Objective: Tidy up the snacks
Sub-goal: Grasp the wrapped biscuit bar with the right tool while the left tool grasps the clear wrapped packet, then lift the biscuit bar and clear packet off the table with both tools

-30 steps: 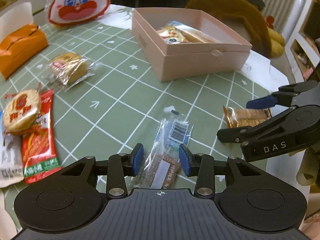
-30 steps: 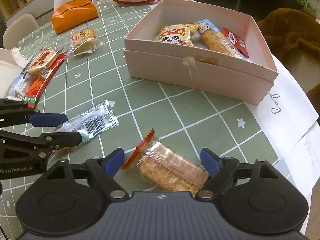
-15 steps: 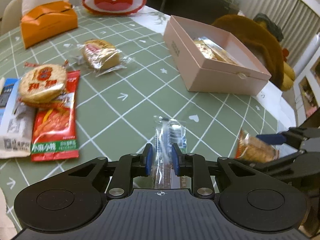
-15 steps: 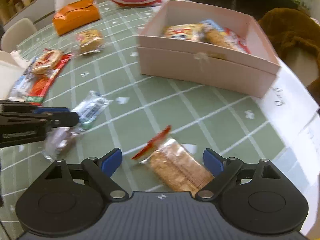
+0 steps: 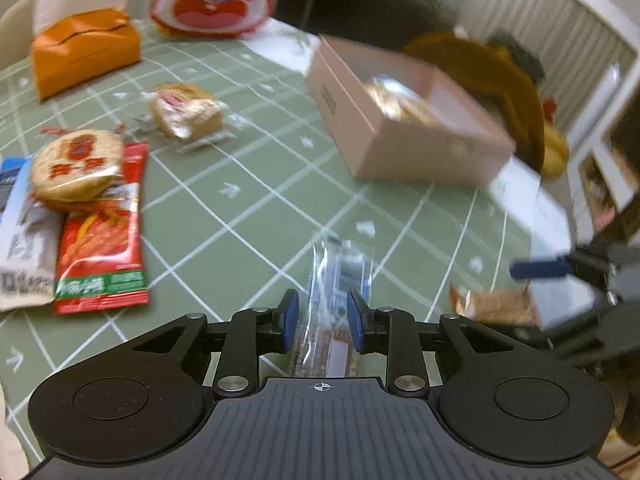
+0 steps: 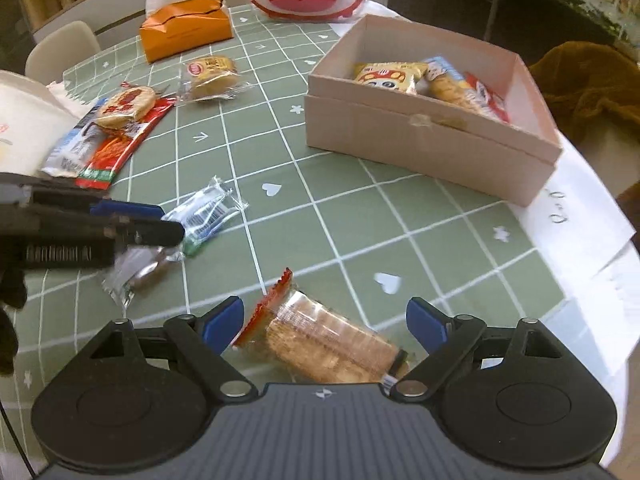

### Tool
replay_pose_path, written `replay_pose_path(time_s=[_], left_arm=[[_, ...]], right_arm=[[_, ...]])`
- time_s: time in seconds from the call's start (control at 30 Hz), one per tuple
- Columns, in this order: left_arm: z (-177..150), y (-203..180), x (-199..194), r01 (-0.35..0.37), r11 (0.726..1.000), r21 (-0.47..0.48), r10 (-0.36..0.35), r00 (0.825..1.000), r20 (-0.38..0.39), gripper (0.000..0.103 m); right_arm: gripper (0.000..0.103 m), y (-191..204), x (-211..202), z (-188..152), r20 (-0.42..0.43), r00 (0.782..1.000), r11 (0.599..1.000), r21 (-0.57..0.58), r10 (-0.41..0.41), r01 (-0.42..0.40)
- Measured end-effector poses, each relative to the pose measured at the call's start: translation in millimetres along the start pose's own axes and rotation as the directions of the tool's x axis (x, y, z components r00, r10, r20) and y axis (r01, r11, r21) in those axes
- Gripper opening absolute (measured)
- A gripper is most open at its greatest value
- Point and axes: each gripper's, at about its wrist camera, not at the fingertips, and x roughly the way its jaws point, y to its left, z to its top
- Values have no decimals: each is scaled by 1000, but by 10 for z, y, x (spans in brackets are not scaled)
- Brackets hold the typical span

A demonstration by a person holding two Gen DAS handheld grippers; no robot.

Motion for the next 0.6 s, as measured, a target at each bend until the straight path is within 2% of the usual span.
replay_pose_path(time_s=[0.1,0.23,0.3,0.43,0.6], left_arm=[[12,20,-117,18,1000,3,-18,1000,-7,30],[-56,-127,-89,22,995,102,-13,996,-86,31],[-93,-218,-81,4,990,144,8,997,-79,31],[-95,-278,-81,-7,987,159,21,996,-85,32],[-94,-301,-156,-9,987,160,22,996,-83,32]], right_arm=[[89,-42,-219,-106,31,999,997,-73,13,-10],[89,-150,-239,-262,-4,1000,994,-109,5,-6],[89,-199,-140,-283,-16,999,996,-80,-36,34],[89,-206,32,-195,2,996,996,-1,-91,91],[90,-304,181,-36,8,997,991,107,-78,76]])
